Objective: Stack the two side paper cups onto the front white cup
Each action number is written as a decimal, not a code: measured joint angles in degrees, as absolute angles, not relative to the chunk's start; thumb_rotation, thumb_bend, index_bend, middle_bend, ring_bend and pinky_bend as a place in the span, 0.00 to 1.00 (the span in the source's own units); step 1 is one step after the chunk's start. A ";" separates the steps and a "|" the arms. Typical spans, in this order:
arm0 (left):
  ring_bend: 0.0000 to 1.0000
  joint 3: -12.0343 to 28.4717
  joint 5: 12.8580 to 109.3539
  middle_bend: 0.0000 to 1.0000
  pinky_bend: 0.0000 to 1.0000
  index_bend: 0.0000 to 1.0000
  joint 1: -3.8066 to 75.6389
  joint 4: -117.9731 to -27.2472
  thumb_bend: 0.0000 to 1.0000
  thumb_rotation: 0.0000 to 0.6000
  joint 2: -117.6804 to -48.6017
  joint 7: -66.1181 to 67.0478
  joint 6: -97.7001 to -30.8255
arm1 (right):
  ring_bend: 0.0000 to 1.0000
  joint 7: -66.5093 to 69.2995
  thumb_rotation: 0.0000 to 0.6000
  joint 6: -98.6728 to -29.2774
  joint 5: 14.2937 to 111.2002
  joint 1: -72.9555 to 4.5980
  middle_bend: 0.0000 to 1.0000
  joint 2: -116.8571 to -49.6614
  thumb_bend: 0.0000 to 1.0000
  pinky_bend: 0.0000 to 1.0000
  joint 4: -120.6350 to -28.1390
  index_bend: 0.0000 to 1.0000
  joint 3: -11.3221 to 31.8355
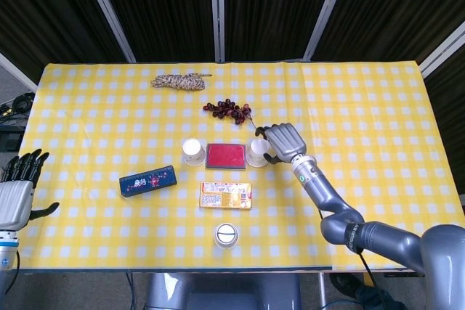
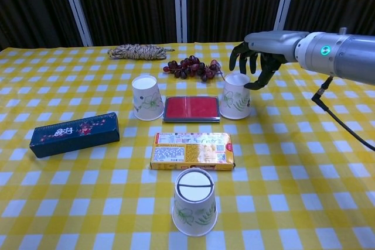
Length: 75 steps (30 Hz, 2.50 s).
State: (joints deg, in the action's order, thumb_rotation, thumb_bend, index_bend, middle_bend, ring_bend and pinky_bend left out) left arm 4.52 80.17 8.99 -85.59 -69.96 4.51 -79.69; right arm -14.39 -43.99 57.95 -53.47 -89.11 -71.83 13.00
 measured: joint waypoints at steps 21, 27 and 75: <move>0.00 3.72 82.32 0.00 0.00 0.00 8.59 -86.86 0.00 1.00 -69.25 3.58 -81.16 | 0.41 -8.51 1.00 -51.87 69.06 -48.09 0.44 -73.68 0.27 0.45 -92.01 0.35 13.49; 0.00 3.44 83.37 0.00 0.00 0.00 8.41 -87.83 0.00 1.00 -68.60 3.13 -81.89 | 0.41 -3.74 1.00 -53.41 78.08 -44.66 0.44 -65.37 0.27 0.45 -103.10 0.35 10.48; 0.00 3.41 83.49 0.00 0.00 0.00 8.19 -88.70 0.00 1.00 -67.20 1.75 -82.14 | 0.42 -22.49 1.00 -52.38 95.01 -41.85 0.45 -72.94 0.28 0.45 -113.36 0.36 3.53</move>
